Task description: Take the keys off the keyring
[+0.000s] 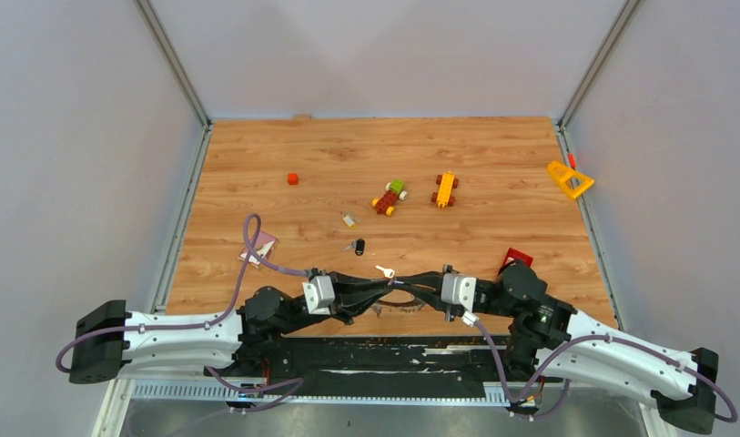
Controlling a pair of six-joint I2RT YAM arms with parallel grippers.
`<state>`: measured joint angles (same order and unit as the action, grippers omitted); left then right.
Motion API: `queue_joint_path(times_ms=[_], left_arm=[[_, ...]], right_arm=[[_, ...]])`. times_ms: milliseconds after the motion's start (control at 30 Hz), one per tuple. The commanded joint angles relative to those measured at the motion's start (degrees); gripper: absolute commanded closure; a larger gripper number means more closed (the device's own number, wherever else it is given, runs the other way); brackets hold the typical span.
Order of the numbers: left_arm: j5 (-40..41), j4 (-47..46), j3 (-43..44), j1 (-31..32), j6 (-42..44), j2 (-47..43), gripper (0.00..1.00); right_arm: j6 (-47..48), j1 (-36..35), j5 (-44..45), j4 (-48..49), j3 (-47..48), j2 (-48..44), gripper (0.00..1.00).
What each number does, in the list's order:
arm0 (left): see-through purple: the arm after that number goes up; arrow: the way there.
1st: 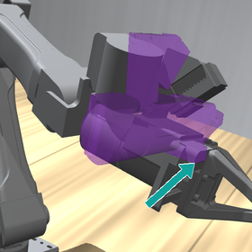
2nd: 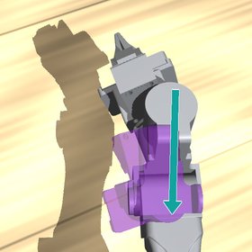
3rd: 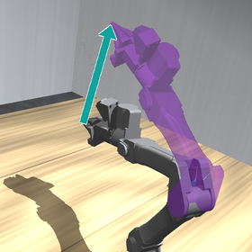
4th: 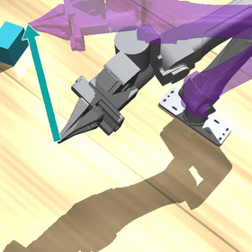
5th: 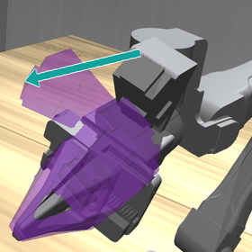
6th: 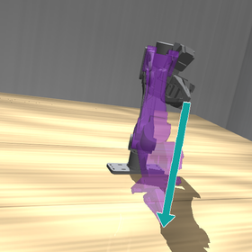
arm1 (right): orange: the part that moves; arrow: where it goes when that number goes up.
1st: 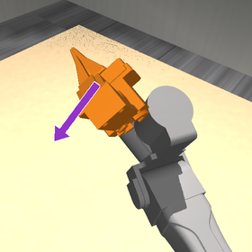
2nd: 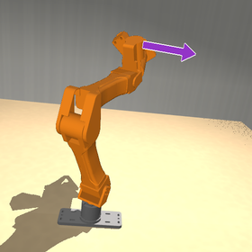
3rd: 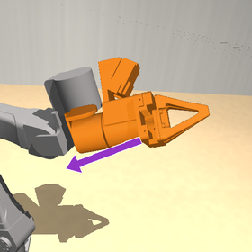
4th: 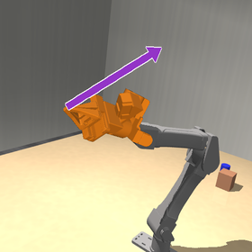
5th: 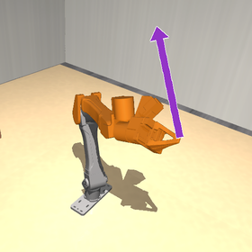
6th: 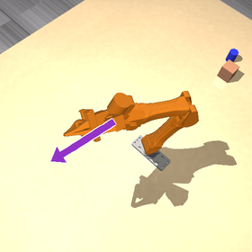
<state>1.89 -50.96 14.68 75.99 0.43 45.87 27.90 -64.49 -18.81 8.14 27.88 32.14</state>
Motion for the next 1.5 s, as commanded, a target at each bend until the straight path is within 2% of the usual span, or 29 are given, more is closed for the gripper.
queue_joint_path(times_ms=[0,367,567,800,1167,1467], left_arm=[[0.65,-2.11,0.36,0.04,-0.21,0.33,0.71],[0.82,-2.61,0.07,0.05,-1.39,0.8,0.74],[1.27,-1.94,-0.08,0.04,-0.63,-0.9,0.67],[2.05,-0.34,-0.67,0.04,1.51,-4.54,0.64],[0.52,-1.27,-1.41,0.04,0.44,-4.2,0.77],[0.86,-2.92,-1.93,0.04,-0.16,-1.64,0.72]], right_arm=[[-1.32,-0.46,-1.02,5.12,-0.02,-1.15,1.0],[-1.64,-0.48,-0.56,5.74,0.03,-1.85,1.0],[-1.89,-0.46,2.24,4.91,0.14,-2.1,1.0],[-2.45,-0.46,5.8,4.16,0.83,-1.43,1.0],[-3.14,-0.46,8.39,4.66,1.6,-0.58,1.0],[-3.2,-0.46,6.37,6.4,1.04,-1.63,1.0]])
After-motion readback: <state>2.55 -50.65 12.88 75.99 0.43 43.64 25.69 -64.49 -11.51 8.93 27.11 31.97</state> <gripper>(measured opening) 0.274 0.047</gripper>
